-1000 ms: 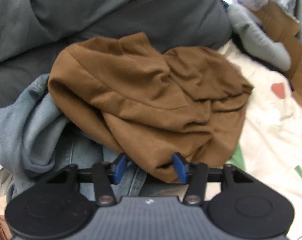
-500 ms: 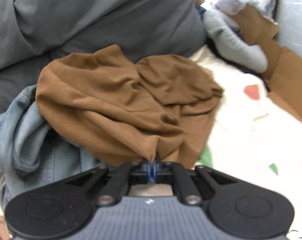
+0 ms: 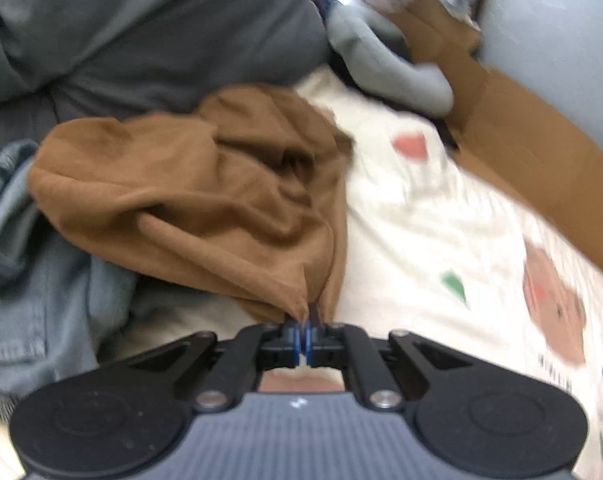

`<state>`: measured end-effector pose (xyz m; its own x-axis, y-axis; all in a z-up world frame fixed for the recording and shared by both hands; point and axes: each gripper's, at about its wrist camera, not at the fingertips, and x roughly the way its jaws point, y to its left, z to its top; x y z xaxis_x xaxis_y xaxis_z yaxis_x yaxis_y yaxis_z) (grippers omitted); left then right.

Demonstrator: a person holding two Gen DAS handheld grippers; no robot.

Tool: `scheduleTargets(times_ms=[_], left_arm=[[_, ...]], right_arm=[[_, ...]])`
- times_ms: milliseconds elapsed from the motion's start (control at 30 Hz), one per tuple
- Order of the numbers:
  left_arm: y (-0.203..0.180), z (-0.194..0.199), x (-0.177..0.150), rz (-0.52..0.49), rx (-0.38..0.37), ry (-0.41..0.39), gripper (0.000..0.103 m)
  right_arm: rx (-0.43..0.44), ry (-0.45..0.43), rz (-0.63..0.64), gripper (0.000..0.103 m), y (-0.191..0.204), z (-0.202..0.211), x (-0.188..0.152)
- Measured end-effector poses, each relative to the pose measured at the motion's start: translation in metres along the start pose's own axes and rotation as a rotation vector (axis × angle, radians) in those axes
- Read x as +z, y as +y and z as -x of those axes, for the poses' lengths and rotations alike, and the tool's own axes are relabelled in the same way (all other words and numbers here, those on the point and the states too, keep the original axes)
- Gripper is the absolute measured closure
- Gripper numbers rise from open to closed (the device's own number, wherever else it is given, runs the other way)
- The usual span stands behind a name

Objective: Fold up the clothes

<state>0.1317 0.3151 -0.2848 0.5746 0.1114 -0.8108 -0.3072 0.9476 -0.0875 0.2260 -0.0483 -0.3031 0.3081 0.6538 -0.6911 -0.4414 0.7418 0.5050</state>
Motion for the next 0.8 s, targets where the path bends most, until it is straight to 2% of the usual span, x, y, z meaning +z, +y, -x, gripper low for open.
scheduleTargets(times_ms=[100, 367, 467, 600, 800], left_arm=[[-0.003, -0.006, -0.021, -0.005, -0.014, 0.054, 0.101], [-0.005, -0.006, -0.049, -0.017, -0.033, 0.111, 0.101], [0.002, -0.005, -0.058, 0.002, -0.034, 0.142, 0.101], [0.011, 0.003, -0.071, -0.012, -0.039, 0.176, 0.101], [0.043, 0.014, -0.095, 0.011, 0.012, 0.237, 0.101]], right_arm=[[0.004, 0.011, -0.007, 0.004, -0.001, -0.002, -0.004], [-0.028, 0.038, -0.021, 0.005, -0.007, -0.002, -0.015], [-0.030, 0.054, -0.021, 0.011, -0.007, -0.003, -0.017], [-0.028, 0.070, -0.003, 0.011, -0.003, -0.005, -0.019], [-0.032, 0.099, 0.020, 0.012, 0.002, -0.007, -0.022]])
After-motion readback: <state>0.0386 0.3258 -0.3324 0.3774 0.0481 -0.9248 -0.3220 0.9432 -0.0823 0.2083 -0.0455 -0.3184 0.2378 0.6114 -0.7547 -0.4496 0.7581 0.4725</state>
